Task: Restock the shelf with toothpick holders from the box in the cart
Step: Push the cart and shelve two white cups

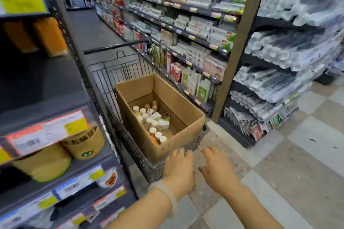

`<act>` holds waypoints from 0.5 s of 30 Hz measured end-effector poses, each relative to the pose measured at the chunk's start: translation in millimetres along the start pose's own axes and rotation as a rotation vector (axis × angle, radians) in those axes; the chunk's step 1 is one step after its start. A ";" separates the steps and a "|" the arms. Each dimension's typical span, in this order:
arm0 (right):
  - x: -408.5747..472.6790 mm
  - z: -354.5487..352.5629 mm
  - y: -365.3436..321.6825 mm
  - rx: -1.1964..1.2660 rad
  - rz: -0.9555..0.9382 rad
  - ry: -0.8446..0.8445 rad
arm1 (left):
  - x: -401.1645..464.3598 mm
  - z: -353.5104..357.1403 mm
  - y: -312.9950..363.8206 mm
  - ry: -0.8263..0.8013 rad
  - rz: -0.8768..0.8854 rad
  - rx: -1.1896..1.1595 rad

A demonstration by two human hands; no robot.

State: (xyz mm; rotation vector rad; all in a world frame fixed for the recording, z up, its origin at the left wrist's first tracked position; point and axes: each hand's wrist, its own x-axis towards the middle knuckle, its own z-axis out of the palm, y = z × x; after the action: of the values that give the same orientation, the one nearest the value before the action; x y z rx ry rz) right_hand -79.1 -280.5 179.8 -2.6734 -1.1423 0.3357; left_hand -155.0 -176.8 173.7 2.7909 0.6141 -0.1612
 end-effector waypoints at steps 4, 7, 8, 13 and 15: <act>70.7 -17.8 8.5 0.000 -0.052 0.044 | 54.9 -18.6 -15.9 0.050 -0.049 -0.046; 106.7 -20.0 5.3 0.006 -0.099 -0.003 | 77.3 -25.7 -29.0 0.020 -0.101 -0.015; 118.8 -19.8 3.8 0.011 -0.118 -0.023 | 85.7 -26.1 -35.6 0.019 -0.129 -0.018; 197.5 -13.2 1.1 0.011 -0.235 -0.100 | 132.2 -23.9 -68.4 0.056 -0.313 -0.053; 227.9 -10.6 1.8 0.016 -0.266 -0.149 | 148.4 -19.4 -78.9 0.044 -0.397 -0.080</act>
State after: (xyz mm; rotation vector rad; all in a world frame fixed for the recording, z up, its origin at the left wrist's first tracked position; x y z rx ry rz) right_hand 78.6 -116.6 161.1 -2.4741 -1.5112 0.5002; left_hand -53.6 -43.8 148.1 2.5709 1.1534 -0.1505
